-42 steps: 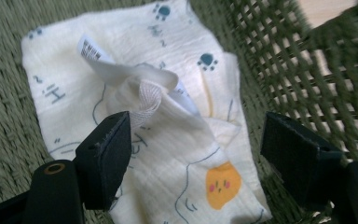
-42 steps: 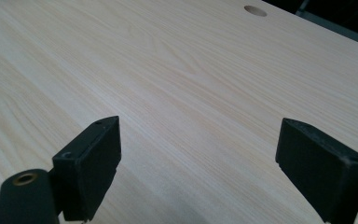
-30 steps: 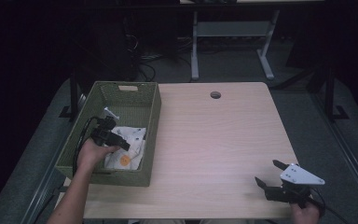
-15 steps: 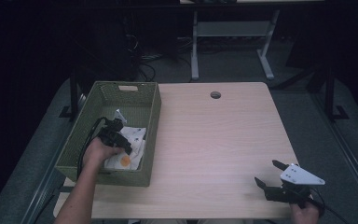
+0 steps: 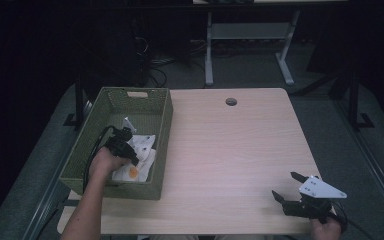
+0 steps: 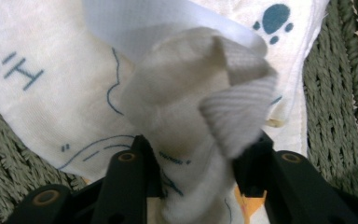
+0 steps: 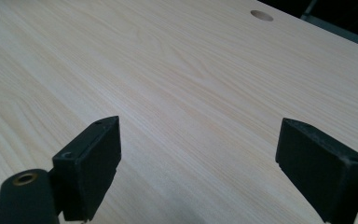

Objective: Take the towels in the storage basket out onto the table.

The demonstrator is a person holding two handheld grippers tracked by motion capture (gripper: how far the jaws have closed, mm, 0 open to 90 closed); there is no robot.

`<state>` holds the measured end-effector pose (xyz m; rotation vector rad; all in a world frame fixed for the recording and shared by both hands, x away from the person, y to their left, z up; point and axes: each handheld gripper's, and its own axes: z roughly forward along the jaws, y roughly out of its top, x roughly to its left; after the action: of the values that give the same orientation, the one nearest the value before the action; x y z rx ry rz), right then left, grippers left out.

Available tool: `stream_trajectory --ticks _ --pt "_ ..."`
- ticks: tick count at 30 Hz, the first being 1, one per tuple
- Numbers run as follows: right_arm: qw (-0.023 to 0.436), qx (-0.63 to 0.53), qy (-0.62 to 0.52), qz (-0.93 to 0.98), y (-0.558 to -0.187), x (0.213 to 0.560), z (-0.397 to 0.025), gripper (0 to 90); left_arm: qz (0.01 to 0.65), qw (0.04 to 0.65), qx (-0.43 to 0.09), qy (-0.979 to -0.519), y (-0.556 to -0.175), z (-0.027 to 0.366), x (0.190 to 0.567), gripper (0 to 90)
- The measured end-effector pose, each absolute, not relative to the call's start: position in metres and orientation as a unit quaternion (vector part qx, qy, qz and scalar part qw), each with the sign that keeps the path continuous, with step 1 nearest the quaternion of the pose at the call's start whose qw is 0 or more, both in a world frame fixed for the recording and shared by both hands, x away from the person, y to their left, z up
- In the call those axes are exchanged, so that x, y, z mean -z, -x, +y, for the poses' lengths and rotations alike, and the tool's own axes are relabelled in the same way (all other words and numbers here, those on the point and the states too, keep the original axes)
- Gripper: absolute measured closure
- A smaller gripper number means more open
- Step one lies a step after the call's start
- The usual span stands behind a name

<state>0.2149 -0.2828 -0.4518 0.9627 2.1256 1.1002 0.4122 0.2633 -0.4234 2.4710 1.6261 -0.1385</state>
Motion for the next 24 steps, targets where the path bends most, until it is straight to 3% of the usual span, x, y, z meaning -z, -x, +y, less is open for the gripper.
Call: stream_trajectory --ticks 6,24 --pt "0.277 -0.407 -0.357 0.794 -0.216 0.453 -0.282 13.7 0.546 0.102 0.056 -0.83 -0.411 0.266 0.422 73.6" --pt "0.281 -0.406 -0.353 0.795 -0.214 0.453 -0.277 13.7 0.543 0.199 0.044 -0.815 -0.396 0.288 0.386 74.4"
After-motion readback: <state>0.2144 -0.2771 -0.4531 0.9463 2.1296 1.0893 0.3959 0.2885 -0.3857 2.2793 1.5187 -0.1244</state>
